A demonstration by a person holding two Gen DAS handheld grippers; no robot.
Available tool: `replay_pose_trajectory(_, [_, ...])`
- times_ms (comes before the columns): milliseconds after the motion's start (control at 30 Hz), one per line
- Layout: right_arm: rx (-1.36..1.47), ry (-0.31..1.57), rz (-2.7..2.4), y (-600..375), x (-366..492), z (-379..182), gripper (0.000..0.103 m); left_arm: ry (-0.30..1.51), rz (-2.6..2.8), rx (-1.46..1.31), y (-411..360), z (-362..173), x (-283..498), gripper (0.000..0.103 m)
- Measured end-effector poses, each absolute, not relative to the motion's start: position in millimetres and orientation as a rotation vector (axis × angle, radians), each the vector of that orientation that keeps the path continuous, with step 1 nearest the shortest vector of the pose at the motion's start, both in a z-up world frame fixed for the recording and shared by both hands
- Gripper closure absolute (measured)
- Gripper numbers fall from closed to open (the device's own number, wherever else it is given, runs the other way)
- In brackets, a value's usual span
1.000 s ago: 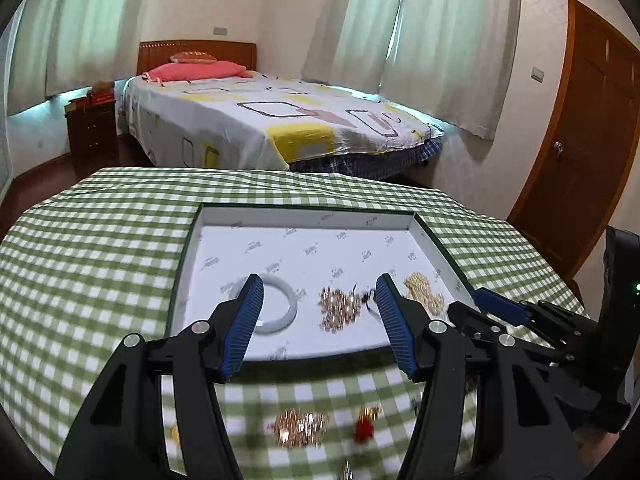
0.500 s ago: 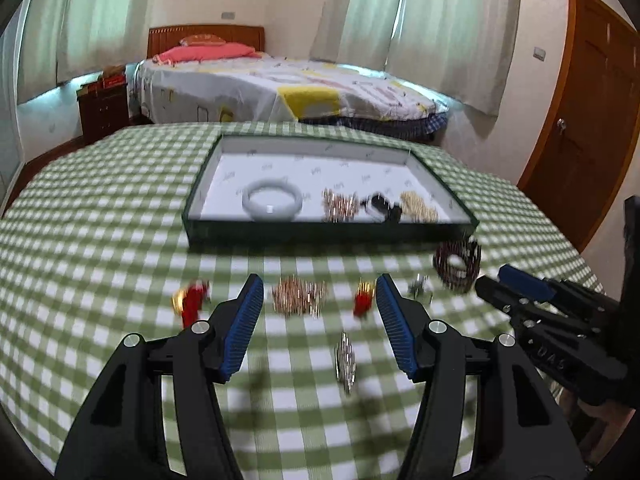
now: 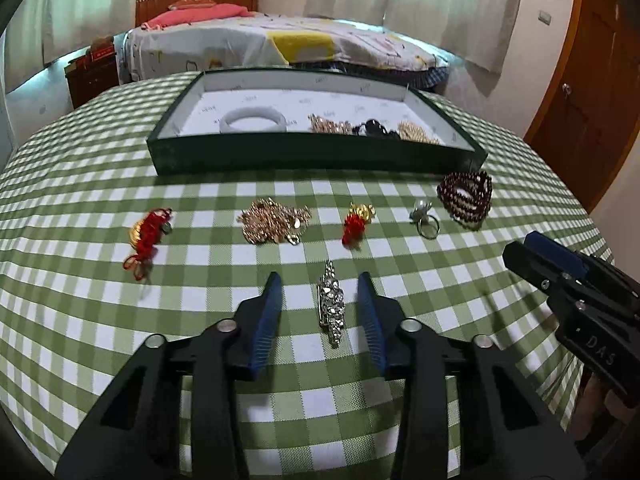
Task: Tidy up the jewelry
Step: 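Grasp the rhinestone hairpin with the left tool while the right tool grasps the pearl ring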
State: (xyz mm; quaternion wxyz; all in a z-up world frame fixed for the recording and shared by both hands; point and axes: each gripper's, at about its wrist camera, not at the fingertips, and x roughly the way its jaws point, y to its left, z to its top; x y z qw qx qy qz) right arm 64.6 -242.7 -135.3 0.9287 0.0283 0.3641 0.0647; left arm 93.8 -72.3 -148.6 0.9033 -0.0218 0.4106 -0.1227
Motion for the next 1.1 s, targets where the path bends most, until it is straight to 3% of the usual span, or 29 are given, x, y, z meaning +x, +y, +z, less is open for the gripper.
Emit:
replay_pose_trajectory(167, [0.061,0.755,0.137,-240.7,63.9,-138.1,0.066,0.837,-0.272,-0.016,-74.7,-148.9,92.1,0.09])
replay_pose_trajectory(1100, [-0.012,0.839,0.22,-196.9,126.9,-144.3,0.066,0.765,-0.219,-0.065,-32.4,-114.7,119.7,0.091])
